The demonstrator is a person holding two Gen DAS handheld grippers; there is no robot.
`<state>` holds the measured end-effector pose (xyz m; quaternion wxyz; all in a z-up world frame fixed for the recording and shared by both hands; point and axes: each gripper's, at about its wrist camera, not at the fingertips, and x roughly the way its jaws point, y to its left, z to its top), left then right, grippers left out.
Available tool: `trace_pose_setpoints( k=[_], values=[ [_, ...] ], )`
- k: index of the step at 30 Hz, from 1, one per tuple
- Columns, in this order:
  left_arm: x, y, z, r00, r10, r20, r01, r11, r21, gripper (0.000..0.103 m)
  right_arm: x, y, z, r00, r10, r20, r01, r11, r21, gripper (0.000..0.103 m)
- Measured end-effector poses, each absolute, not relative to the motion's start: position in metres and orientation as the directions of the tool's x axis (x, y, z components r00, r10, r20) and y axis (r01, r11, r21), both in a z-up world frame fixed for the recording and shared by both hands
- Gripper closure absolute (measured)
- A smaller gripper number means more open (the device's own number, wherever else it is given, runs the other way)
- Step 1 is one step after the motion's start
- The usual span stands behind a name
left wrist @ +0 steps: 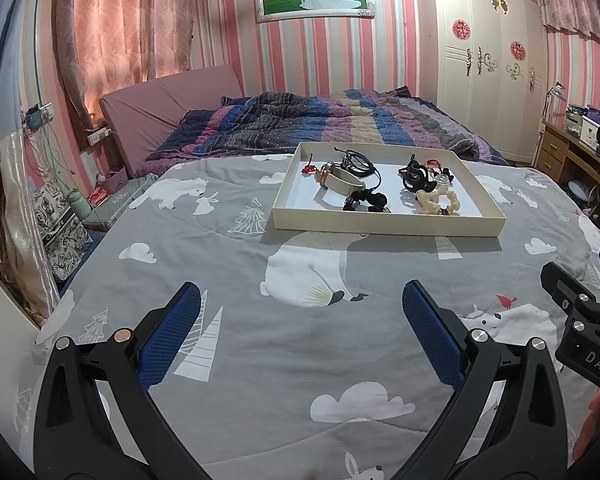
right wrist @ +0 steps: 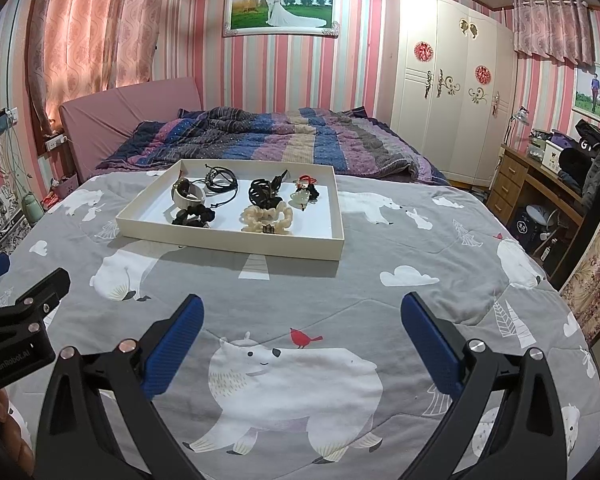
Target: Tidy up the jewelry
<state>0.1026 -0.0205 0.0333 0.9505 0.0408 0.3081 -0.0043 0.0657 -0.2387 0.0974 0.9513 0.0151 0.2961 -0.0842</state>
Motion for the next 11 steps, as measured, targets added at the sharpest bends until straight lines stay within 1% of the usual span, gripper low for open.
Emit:
trace_pose_setpoints(
  k=[11],
  values=[
    [0.0974,-0.0258,0.0362,0.829,0.029,-0.558,0.036,0.994,0.105,0.003,0.0653,-0.2386,0.0953,0.809,-0.154,-0.567,0.171,0.985,-0.024,0.004]
  ],
)
